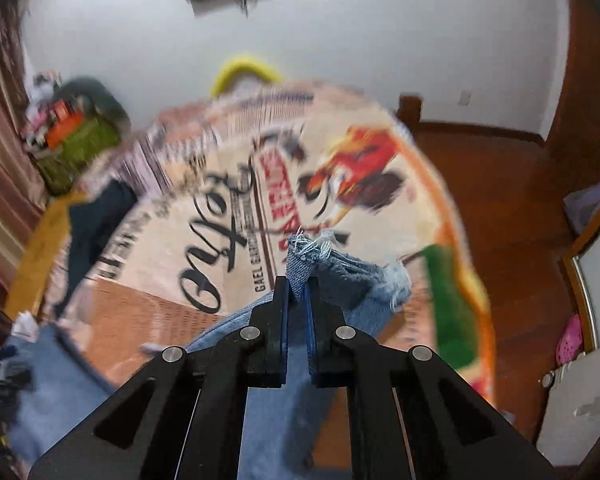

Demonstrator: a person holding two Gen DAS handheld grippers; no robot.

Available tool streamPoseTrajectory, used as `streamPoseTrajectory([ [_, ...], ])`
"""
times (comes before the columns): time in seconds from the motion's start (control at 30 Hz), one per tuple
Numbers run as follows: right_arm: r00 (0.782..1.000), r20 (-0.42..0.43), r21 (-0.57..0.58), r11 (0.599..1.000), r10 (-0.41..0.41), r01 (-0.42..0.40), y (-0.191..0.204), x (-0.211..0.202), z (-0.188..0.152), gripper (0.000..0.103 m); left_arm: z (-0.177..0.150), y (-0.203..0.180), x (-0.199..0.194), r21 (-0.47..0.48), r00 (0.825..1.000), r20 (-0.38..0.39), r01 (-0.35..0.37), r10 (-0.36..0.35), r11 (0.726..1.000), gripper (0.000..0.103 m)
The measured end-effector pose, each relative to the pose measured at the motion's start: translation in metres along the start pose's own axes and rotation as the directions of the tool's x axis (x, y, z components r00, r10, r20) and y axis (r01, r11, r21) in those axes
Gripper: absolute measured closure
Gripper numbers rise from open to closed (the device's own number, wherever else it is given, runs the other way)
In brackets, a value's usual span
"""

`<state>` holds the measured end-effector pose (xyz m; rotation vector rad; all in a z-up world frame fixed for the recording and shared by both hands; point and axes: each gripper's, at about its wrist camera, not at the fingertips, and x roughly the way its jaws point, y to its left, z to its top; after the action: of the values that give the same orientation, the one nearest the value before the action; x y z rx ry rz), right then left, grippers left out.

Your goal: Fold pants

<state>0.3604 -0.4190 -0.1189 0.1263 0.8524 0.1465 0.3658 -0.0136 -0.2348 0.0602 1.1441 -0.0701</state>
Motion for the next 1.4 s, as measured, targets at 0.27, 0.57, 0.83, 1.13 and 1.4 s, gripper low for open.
streamPoseTrajectory([
  [0.27, 0.986, 0.164, 0.010, 0.999, -0.033, 0.032, -0.033, -0.106, 0.008, 0.097, -0.019, -0.061, -0.011, 0.085, 0.999, -0.021, 0.040, -0.038, 0.996, 0.020],
  [0.57, 0.986, 0.145, 0.084, 0.994, -0.084, 0.073, -0.070, -0.126, -0.044, 0.098, -0.048, -0.114, -0.013, 0.208, 0.999, -0.031, 0.032, -0.026, 0.978, 0.018],
  [0.83, 0.992, 0.010, 0.151, 0.981, -0.129, 0.126, -0.105, -0.108, -0.099, 0.096, -0.051, -0.115, -0.015, 0.188, 0.999, -0.033, 0.040, -0.035, 0.981, 0.018],
  [1.13, 0.945, -0.071, 0.108, 0.940, -0.318, 0.324, -0.111, -0.114, -0.121, 0.061, -0.051, -0.106, -0.030, 0.162, 0.998, -0.002, 0.058, -0.058, 0.985, 0.018],
  [1.4, 0.988, 0.071, -0.017, 0.991, -0.135, 0.136, -0.025, -0.131, -0.092, 0.060, -0.045, -0.045, -0.076, 0.044, 0.991, 0.119, 0.047, -0.052, 0.998, 0.018],
])
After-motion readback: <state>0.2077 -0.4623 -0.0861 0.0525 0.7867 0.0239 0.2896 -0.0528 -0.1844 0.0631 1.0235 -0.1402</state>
